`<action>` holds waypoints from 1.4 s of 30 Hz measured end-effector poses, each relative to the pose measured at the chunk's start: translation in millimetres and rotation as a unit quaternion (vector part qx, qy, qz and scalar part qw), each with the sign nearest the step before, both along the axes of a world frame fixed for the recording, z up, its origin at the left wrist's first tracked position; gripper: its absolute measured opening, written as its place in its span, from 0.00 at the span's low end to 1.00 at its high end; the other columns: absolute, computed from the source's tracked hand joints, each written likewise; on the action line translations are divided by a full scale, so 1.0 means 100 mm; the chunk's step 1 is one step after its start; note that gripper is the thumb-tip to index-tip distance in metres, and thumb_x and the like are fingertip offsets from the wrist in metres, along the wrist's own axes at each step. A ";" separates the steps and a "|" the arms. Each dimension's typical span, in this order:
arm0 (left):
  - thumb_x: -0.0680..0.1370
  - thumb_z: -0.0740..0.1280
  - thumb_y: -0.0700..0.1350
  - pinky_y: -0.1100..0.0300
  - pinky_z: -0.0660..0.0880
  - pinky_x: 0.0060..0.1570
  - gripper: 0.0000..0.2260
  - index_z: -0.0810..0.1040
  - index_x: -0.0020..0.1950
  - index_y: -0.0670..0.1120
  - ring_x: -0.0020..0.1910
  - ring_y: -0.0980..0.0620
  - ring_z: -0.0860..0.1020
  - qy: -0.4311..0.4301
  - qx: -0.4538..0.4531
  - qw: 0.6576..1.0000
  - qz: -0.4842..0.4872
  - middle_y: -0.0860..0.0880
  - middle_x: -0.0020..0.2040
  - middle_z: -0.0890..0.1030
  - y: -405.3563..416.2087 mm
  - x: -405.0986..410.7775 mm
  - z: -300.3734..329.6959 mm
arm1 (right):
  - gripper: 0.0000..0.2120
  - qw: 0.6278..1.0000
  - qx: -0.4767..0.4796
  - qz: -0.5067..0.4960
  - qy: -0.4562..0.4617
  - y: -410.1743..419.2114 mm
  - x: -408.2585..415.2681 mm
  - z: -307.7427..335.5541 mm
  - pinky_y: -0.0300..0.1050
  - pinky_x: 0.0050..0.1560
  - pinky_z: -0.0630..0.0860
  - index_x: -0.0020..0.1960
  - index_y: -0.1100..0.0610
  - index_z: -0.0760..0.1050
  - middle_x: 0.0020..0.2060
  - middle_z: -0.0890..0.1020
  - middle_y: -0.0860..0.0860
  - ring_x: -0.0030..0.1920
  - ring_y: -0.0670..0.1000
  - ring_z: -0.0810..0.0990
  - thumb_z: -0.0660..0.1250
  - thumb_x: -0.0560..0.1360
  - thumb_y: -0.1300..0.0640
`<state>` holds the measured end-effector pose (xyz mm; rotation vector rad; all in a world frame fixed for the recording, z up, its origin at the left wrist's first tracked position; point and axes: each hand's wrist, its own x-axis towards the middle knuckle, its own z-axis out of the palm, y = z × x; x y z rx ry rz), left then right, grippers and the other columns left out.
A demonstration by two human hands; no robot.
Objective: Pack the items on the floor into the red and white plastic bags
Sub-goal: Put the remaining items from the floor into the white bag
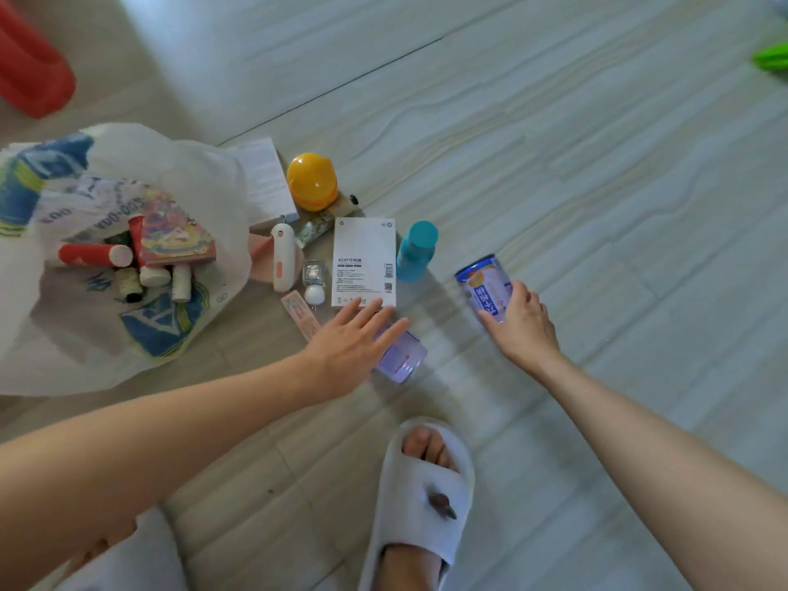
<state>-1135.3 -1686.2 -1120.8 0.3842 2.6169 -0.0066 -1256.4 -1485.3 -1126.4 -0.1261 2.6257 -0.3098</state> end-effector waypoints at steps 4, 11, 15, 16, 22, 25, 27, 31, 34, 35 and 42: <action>0.69 0.68 0.41 0.51 0.66 0.65 0.28 0.66 0.69 0.43 0.65 0.41 0.71 0.072 0.022 0.997 -0.025 0.40 0.63 0.72 -0.05 0.02 -0.10 | 0.33 0.999 -0.047 -0.026 0.002 -0.04 0.05 -0.09 0.52 0.59 0.67 0.68 0.67 0.58 0.61 0.69 0.67 0.60 0.66 0.69 0.68 0.73 0.52; 0.62 0.71 0.51 0.58 0.71 0.46 0.30 0.67 0.61 0.45 0.47 0.47 0.77 0.008 0.151 0.977 0.150 0.47 0.50 0.78 -0.18 0.43 -0.20 | 0.28 0.979 -0.132 -0.139 -0.063 -0.07 0.40 0.08 0.46 0.53 0.72 0.60 0.62 0.68 0.56 0.76 0.60 0.56 0.60 0.75 0.71 0.67 0.47; 0.67 0.70 0.52 0.68 0.73 0.35 0.23 0.67 0.58 0.47 0.37 0.58 0.79 -0.132 0.376 0.775 0.490 0.50 0.45 0.79 -0.19 0.73 0.12 | 0.22 0.945 -0.213 -0.214 -0.127 -0.22 0.72 0.24 0.55 0.52 0.77 0.51 0.56 0.73 0.47 0.81 0.55 0.47 0.57 0.79 0.68 0.64 0.43; 0.68 0.72 0.50 0.70 0.72 0.31 0.22 0.67 0.57 0.47 0.32 0.61 0.78 -0.143 0.401 0.724 0.543 0.51 0.42 0.79 -0.20 0.79 0.21 | 0.17 0.938 -0.229 -0.213 -0.146 -0.29 0.80 0.28 0.55 0.49 0.79 0.48 0.56 0.73 0.44 0.80 0.54 0.44 0.55 0.79 0.69 0.67 0.46; 0.51 0.66 0.64 0.65 0.72 0.34 0.36 0.70 0.54 0.47 0.37 0.55 0.76 -0.011 0.427 0.582 0.692 0.50 0.44 0.79 -0.69 1.07 0.58 | 0.15 0.902 -0.299 -0.196 -0.240 -1.06 1.07 0.51 0.46 0.35 0.78 0.50 0.60 0.76 0.38 0.79 0.52 0.34 0.50 0.78 0.67 0.71 0.50; 0.55 0.71 0.61 0.61 0.73 0.36 0.36 0.68 0.57 0.44 0.40 0.54 0.76 0.085 0.434 0.477 0.760 0.47 0.50 0.77 -0.99 1.18 0.65 | 0.12 0.882 -0.335 -0.160 -0.292 -1.47 1.14 0.66 0.44 0.35 0.78 0.51 0.58 0.74 0.43 0.79 0.53 0.37 0.49 0.79 0.67 0.73 0.52; 0.61 0.74 0.54 0.61 0.74 0.36 0.33 0.67 0.60 0.41 0.41 0.53 0.76 0.146 0.419 0.416 0.794 0.45 0.53 0.75 -1.19 1.23 0.59 | 0.10 0.876 -0.334 -0.136 -0.322 -1.76 1.17 0.71 0.45 0.38 0.80 0.49 0.57 0.73 0.45 0.79 0.54 0.39 0.50 0.79 0.67 0.73 0.53; 0.67 0.75 0.49 0.51 0.78 0.49 0.29 0.67 0.63 0.42 0.50 0.47 0.78 0.207 0.391 0.299 0.846 0.43 0.56 0.77 -1.59 1.31 0.29 | 0.18 0.863 -0.330 -0.126 -0.360 -2.49 1.21 0.67 0.46 0.43 0.81 0.57 0.60 0.72 0.49 0.79 0.54 0.48 0.52 0.80 0.68 0.72 0.51; 0.66 0.76 0.50 0.46 0.75 0.58 0.29 0.70 0.62 0.45 0.54 0.47 0.79 0.245 0.403 0.247 0.847 0.45 0.58 0.78 -1.78 1.32 0.09 | 0.12 0.839 -0.366 -0.159 -0.369 -3.05 1.32 0.53 0.48 0.49 0.79 0.52 0.57 0.71 0.43 0.78 0.51 0.47 0.52 0.79 0.67 0.74 0.51; 0.66 0.76 0.50 0.46 0.75 0.59 0.29 0.71 0.63 0.46 0.55 0.48 0.79 0.264 0.421 0.225 0.838 0.47 0.59 0.78 -1.81 1.29 0.04 | 0.09 0.832 -0.384 -0.169 -0.364 -3.21 1.36 0.46 0.48 0.50 0.78 0.50 0.55 0.72 0.43 0.79 0.51 0.46 0.52 0.79 0.67 0.74 0.52; 0.73 0.69 0.36 0.46 0.74 0.61 0.19 0.73 0.63 0.40 0.58 0.47 0.77 0.349 0.493 0.065 0.794 0.44 0.61 0.78 -2.02 1.11 -0.04 | 0.21 0.847 -0.405 -0.148 -0.312 -3.74 1.56 0.18 0.45 0.44 0.81 0.62 0.59 0.71 0.55 0.80 0.56 0.50 0.54 0.81 0.70 0.72 0.52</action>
